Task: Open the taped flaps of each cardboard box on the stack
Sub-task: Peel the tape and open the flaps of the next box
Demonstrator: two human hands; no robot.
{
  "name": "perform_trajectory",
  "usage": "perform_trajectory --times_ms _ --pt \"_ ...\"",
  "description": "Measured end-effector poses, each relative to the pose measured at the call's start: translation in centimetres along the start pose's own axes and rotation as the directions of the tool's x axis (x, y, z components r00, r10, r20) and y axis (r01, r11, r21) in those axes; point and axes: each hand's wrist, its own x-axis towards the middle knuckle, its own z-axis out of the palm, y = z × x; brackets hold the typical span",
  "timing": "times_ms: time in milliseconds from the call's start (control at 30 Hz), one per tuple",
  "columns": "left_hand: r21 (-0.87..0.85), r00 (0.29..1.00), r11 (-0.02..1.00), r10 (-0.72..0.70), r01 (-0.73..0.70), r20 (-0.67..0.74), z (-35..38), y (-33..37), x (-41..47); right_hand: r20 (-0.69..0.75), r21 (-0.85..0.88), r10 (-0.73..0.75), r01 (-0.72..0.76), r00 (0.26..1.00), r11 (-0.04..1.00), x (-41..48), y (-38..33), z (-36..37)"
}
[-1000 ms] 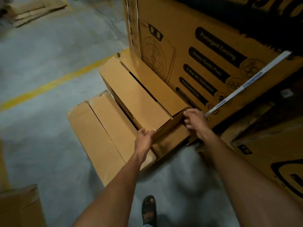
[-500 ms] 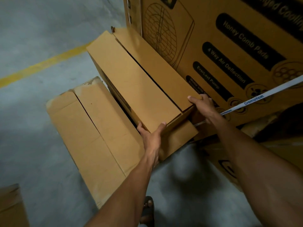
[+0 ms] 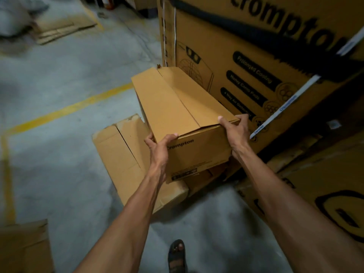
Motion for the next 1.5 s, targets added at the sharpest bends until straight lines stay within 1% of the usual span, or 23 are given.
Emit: perform_trajectory --times_ms 167,300,400,500,567,667,733,833,933,1033,1133,1300,1500 --pt "0.005 0.994 0.994 0.108 -0.108 0.011 -2.4 1.0 -11.3 -0.039 0.096 0.012 -0.008 0.999 0.995 -10.7 -0.6 -7.4" --pt "0.016 0.988 0.989 0.149 -0.15 0.038 -3.7 -0.2 -22.8 -0.043 0.106 -0.01 0.015 0.999 0.994 -20.5 0.0 -15.0" --pt "0.036 0.979 0.981 0.19 -0.192 0.068 -4.1 -1.8 -31.4 -0.048 0.157 -0.017 0.025 0.999 0.987 -27.6 1.7 -21.2" --pt "0.02 0.973 0.978 0.206 -0.209 0.105 -4.1 -3.6 -39.5 -0.086 0.192 -0.048 0.064 0.995 0.979 -34.0 3.3 -27.0" --pt "0.027 0.961 0.967 0.248 -0.253 0.124 -3.9 -4.7 -44.2 -0.117 0.21 -0.058 0.081 0.992 0.974 -37.5 4.1 -30.4" --pt "0.032 0.94 0.952 0.294 -0.303 0.173 -3.0 -5.5 -49.9 -0.191 0.227 -0.076 0.119 0.979 0.967 -41.7 5.0 -35.1" --pt "0.033 0.915 0.938 0.329 -0.345 0.235 -2.2 -5.7 -52.6 -0.239 0.247 -0.074 0.134 0.968 0.96 -44.0 5.4 -38.0" --pt "0.007 0.876 0.923 0.363 -0.385 0.318 -0.9 -5.6 -55.7 -0.3 0.291 -0.094 0.184 0.949 0.939 -46.7 6.1 -41.9" --pt "-0.001 0.841 0.909 0.386 -0.417 0.379 0.6 -5.3 -58.0 -0.368 0.285 -0.125 0.24 0.921 0.928 -48.9 5.8 -45.0" --pt "-0.007 0.799 0.888 0.417 -0.46 0.433 2.2 -4.5 -59.3 -0.431 0.284 -0.119 0.26 0.894 0.923 -49.7 5.3 -47.5" --pt "-0.002 0.754 0.873 0.423 -0.488 0.503 3.9 -3.3 -60.0 -0.496 0.278 -0.141 0.311 0.857 0.909 -50.2 5.2 -49.4" --pt "0.02 0.676 0.853 0.399 -0.522 0.619 8.0 -0.7 -59.4 -0.564 0.312 -0.074 0.295 0.822 0.903 -49.0 5.2 -51.4" --pt "0.026 0.569 0.833 0.355 -0.553 0.742 15.5 1.3 -56.0 -0.678 0.319 0.014 0.277 0.735 0.906 -45.2 5.3 -53.5"
